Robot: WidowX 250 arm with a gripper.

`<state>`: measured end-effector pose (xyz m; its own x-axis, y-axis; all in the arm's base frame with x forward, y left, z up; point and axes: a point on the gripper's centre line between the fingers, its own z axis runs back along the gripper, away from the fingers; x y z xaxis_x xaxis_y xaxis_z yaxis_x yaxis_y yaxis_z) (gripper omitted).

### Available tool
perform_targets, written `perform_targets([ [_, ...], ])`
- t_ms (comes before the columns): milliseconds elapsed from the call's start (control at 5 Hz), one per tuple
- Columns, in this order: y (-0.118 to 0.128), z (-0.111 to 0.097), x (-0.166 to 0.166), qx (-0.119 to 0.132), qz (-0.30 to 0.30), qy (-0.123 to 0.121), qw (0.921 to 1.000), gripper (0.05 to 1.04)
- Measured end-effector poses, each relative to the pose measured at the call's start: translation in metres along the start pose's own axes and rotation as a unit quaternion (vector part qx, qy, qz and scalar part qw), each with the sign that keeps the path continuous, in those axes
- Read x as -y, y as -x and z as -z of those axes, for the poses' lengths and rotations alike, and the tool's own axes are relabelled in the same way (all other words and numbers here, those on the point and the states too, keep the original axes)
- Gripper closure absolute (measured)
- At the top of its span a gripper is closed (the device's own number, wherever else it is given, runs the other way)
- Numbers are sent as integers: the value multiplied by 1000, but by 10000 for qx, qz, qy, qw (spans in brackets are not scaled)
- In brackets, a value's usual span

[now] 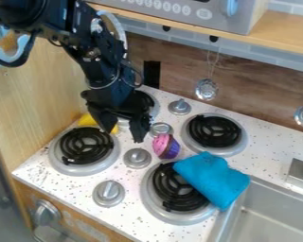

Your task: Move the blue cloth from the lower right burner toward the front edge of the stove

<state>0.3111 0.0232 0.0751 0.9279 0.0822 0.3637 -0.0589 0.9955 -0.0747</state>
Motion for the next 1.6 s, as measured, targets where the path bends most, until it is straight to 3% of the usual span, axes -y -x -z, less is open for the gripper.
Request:
perform_targets([
  [200, 6, 8, 0, -153, -21, 12, 9999, 83],
  [400, -10, 39, 18, -479, 46, 287, 9984, 83],
  [800, -55, 81, 71, -789, 663, 366, 9940, 83],
  [1000, -71, 97, 95, -892, 1151, 213, 9891, 83],
  [1200, -80, 113, 112, -1029, 1697, -198, 9799, 83],
  [1400, -81, 131, 120, -1135, 1992, -414, 9725, 83],
  [1600, -82, 146, 120, -1130, 2130, -832, 9669, 83],
])
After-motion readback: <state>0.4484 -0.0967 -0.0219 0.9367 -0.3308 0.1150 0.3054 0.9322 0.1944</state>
